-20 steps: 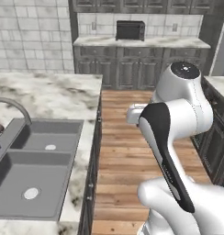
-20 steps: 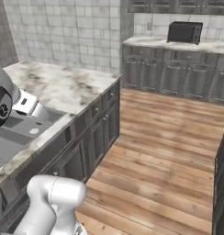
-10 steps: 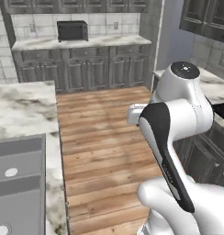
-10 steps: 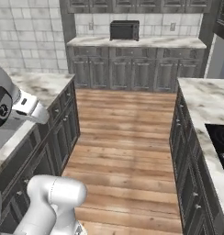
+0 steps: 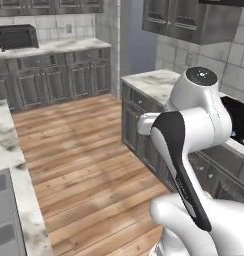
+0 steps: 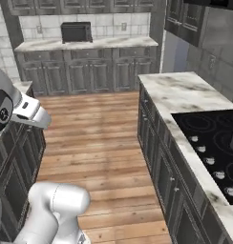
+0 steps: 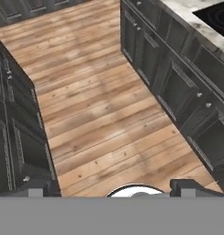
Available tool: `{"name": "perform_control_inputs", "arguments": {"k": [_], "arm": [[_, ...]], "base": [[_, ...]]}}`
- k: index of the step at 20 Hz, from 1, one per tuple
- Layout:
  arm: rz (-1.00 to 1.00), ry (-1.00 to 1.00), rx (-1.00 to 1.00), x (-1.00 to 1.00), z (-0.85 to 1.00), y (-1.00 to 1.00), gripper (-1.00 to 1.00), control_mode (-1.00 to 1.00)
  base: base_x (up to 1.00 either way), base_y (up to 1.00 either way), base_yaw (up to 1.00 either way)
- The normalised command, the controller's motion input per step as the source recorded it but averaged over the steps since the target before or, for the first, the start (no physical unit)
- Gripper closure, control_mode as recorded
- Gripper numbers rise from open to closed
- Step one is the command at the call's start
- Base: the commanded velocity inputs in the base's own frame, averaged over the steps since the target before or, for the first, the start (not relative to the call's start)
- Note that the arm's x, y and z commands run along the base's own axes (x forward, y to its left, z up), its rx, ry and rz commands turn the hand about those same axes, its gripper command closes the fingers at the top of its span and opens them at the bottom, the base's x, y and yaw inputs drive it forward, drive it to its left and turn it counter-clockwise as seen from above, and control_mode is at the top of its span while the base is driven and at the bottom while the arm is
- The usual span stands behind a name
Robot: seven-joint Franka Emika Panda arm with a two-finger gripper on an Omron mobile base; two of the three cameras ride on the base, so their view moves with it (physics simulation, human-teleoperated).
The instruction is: Locate and retrieve the sponge and dish brush from the cabinet. Place them next to the sink.
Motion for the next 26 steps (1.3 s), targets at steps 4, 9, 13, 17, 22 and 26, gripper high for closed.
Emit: {"name": "perform_control_inputs", "arguments": {"k": [4,9,13,17,22,26], "arm": [[0.0,0.0,0.0,0.0,0.0,0.0,-1.0,1.0],[0.0,0.0,0.0,0.0,0.0,0.0,-1.0,1.0],[0.0,0.0,0.0,0.0,0.0,0.0,-1.0,1.0],[0.0,0.0,0.0,0.0,0.0,0.0,-1.0,1.0],[0.0,0.0,0.0,0.0,0.0,0.0,-1.0,1.0],[0.0,0.0,0.0,0.0,0.0,0.0,-1.0,1.0]], "base": [[0.0,-0.04,-0.42],[-0.03,-0.12,-0.44],[0.0,-0.05,-0.48],[0.0,-0.04,-0.48],[-0.29,-0.14,-0.37],[-0.4,-0.21,-0.32]]}}
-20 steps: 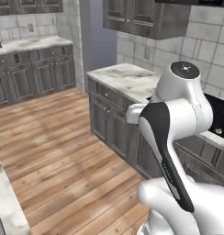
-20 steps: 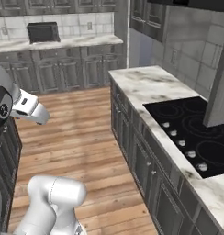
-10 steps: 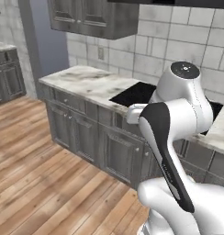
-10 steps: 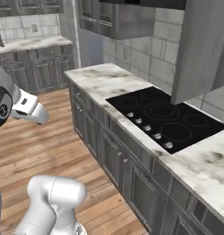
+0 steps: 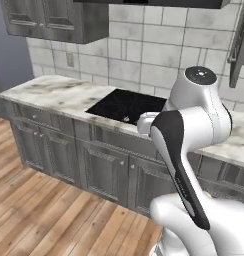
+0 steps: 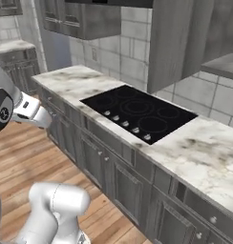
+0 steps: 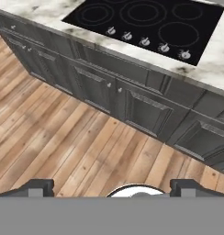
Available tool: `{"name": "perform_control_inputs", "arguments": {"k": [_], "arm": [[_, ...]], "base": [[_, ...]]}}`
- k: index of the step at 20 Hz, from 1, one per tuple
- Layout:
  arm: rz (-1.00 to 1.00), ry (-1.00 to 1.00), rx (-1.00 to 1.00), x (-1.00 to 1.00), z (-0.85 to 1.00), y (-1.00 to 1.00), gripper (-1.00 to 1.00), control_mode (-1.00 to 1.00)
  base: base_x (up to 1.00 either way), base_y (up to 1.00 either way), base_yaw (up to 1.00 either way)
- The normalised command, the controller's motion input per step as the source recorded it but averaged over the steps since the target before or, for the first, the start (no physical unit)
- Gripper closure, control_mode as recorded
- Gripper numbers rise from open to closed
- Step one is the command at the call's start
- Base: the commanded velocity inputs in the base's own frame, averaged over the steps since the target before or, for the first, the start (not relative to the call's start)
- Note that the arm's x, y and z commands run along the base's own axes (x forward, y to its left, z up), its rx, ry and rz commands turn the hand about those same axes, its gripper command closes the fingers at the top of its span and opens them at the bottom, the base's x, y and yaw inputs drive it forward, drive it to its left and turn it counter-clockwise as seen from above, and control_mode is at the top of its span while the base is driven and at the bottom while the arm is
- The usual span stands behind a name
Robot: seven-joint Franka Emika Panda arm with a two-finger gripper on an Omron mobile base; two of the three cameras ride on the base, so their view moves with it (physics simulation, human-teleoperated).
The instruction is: Locate and retrieve the sponge and dish brush from the cabinet. Place them next to the sink.
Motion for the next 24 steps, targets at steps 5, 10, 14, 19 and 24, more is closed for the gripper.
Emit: {"name": "perform_control_inputs", "arguments": {"k": [5,10,14,19,24], "arm": [[0.0,0.0,0.0,0.0,0.0,0.0,-1.0,1.0],[0.0,0.0,0.0,0.0,0.0,0.0,-1.0,1.0],[0.0,0.0,0.0,0.0,0.0,0.0,-1.0,1.0],[0.0,0.0,0.0,0.0,0.0,0.0,-1.0,1.0],[0.0,0.0,0.0,0.0,0.0,0.0,-1.0,1.0]], "base": [[-0.16,-0.48,-0.29],[-0.08,-0.65,-0.23],[-0.06,-0.78,-0.11],[0.01,-0.66,-0.17],[0.0,-0.33,-0.41]]}}
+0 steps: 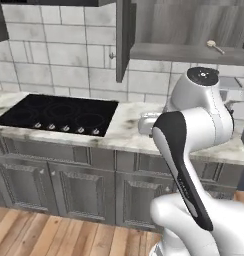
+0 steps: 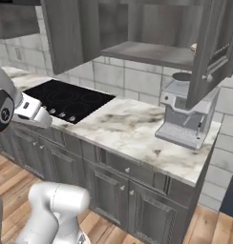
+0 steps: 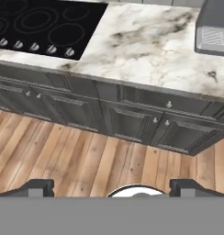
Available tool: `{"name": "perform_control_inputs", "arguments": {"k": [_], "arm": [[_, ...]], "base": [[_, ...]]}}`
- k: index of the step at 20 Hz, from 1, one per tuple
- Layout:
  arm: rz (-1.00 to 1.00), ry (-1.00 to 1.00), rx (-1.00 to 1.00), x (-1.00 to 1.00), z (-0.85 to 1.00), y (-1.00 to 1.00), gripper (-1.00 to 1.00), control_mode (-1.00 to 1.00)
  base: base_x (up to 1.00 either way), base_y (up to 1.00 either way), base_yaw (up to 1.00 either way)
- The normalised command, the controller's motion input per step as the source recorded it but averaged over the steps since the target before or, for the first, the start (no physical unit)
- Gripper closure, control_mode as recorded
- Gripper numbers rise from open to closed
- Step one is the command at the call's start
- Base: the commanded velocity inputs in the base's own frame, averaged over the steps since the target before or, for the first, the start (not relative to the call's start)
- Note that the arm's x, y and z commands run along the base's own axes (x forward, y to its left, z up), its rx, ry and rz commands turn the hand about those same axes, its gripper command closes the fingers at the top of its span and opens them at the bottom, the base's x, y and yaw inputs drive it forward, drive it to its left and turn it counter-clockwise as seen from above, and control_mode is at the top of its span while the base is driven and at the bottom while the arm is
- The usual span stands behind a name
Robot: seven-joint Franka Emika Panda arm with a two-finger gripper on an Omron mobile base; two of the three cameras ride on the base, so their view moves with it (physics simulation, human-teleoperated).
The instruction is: Locate and retrieve the sponge and dish brush from the cabinet. Place them next to the sink.
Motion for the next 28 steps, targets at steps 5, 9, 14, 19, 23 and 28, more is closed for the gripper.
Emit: {"name": "perform_control_inputs", "arguments": {"k": [5,9,14,19,23,28], "arm": [[0.0,0.0,0.0,0.0,0.0,0.0,-1.0,1.0],[0.0,0.0,0.0,0.0,0.0,0.0,-1.0,1.0],[0.0,0.0,0.0,0.0,0.0,0.0,-1.0,1.0],[0.0,0.0,0.0,0.0,0.0,0.0,-1.0,1.0],[0.0,0.0,0.0,0.0,0.0,0.0,-1.0,1.0],[0.0,0.0,0.0,0.0,0.0,0.0,-1.0,1.0]], "base": [[0.0,-0.37,-0.4],[0.0,-0.32,-0.42],[0.0,-0.25,-0.43],[0.05,-0.21,-0.42],[0.33,-0.01,-0.35],[0.31,0.01,-0.28]]}}
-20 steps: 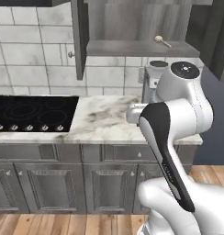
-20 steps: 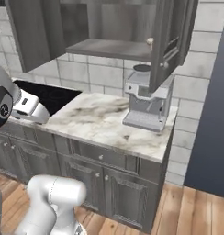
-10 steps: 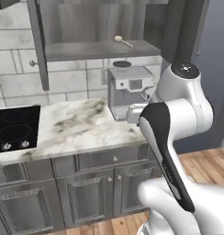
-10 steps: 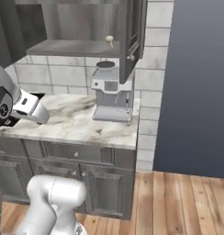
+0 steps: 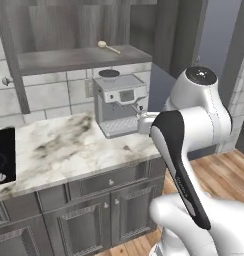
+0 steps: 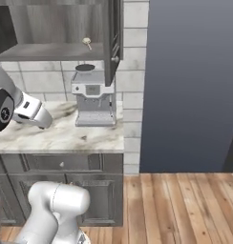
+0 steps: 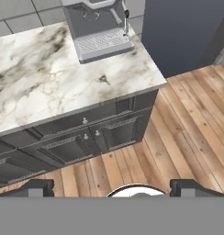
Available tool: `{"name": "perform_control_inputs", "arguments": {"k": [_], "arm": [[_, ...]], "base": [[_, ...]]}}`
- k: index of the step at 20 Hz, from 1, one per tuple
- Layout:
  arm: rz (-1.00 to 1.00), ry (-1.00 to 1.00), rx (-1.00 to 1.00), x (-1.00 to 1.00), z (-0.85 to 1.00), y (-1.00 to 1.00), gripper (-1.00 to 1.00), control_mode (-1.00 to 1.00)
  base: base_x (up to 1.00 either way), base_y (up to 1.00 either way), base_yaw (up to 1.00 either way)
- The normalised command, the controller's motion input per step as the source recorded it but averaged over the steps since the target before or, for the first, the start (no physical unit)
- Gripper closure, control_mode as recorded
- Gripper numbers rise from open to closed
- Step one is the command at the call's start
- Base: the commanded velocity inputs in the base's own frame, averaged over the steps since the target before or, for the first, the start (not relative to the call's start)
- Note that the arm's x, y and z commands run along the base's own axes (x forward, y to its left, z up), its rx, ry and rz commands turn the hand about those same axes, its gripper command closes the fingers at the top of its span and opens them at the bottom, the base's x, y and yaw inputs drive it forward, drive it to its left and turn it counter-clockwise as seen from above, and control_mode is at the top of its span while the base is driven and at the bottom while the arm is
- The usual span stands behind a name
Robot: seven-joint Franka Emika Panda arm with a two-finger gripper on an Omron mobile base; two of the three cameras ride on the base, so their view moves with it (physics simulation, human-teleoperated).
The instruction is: Locate and retrieve the sponge and dish brush from the cabinet. Place them next to the sink.
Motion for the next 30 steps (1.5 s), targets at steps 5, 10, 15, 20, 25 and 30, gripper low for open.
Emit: {"name": "perform_control_inputs", "arguments": {"k": [5,10,15,20,25,30], "arm": [[0.0,0.0,0.0,0.0,0.0,0.0,-1.0,1.0],[0.0,0.0,0.0,0.0,0.0,0.0,-1.0,1.0],[0.0,0.0,0.0,0.0,0.0,0.0,-1.0,1.0],[0.0,0.0,0.0,0.0,0.0,0.0,-1.0,1.0],[0.0,0.0,0.0,0.0,0.0,0.0,-1.0,1.0],[0.0,0.0,0.0,0.0,0.0,0.0,-1.0,1.0]], "base": [[0.25,0.29,-0.03],[0.41,0.46,0.0],[0.41,0.43,0.0],[0.51,0.25,0.0],[0.56,0.22,0.0],[0.48,0.12,0.0]]}}
